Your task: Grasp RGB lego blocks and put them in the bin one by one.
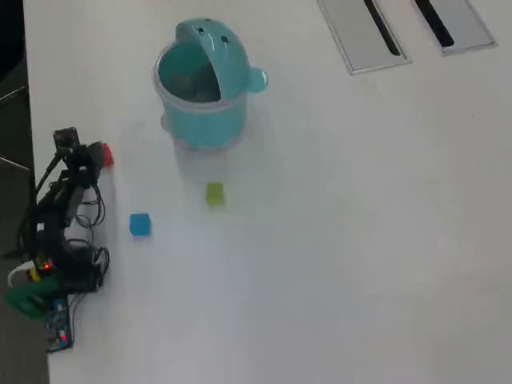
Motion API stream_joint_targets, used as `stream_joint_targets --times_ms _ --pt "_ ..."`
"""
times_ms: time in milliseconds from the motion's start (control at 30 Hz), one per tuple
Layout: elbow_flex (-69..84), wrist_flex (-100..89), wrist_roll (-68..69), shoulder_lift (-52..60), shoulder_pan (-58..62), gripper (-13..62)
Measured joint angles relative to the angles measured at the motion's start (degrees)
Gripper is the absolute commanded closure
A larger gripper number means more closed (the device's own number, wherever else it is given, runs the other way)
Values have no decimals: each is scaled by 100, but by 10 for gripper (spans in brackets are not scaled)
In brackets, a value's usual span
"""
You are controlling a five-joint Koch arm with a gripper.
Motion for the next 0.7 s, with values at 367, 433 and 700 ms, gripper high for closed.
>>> stream_joint_targets --times_ms 367,433,700 --pt "-396 -211 -114 -1107 141 183" --pt "-404 -281 -123 -1230 255 183" --pt "-492 -448 -123 -1696 475 205"
